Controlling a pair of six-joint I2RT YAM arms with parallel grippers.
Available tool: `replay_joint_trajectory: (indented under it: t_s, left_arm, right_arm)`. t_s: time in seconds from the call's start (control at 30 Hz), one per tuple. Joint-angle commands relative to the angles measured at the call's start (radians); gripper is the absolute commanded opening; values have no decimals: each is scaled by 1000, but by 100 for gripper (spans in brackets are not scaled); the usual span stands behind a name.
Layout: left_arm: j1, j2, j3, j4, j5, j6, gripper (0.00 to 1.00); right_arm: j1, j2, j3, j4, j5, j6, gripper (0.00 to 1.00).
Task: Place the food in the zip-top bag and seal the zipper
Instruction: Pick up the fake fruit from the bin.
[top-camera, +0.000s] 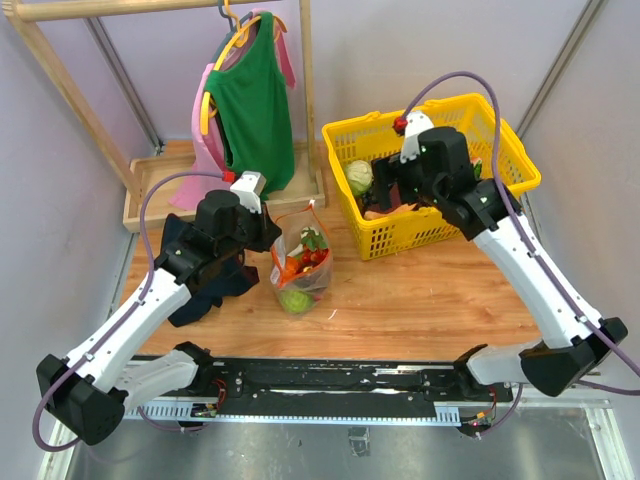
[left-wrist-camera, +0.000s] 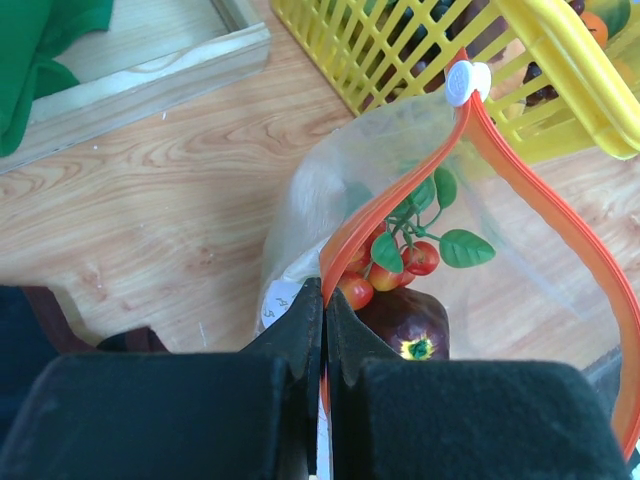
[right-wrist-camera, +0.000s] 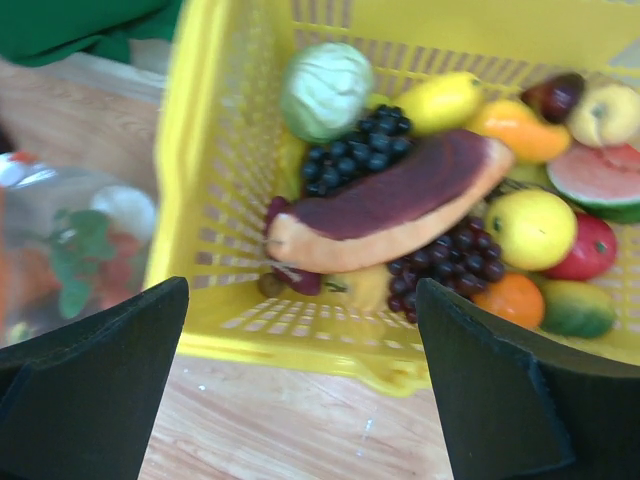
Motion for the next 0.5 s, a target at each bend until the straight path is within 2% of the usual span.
replay_joint_trajectory:
  t_s: [0.0, 0.07, 0.27, 0.47]
  left_arm:
    - [9, 8, 17, 26, 1, -4, 1]
    - [9, 11, 13, 28, 5, -6, 0]
    - [9, 18, 9, 33, 8, -9, 1]
    - [9, 19, 9, 36, 11, -10, 0]
  right_arm:
    - [-123, 40, 42, -51, 13, 36, 96]
    - [-192, 72, 63, -51, 43, 45, 96]
    - [-294, 208, 125, -17, 242, 18, 96]
    - [-421, 343, 169, 29, 288, 52, 96]
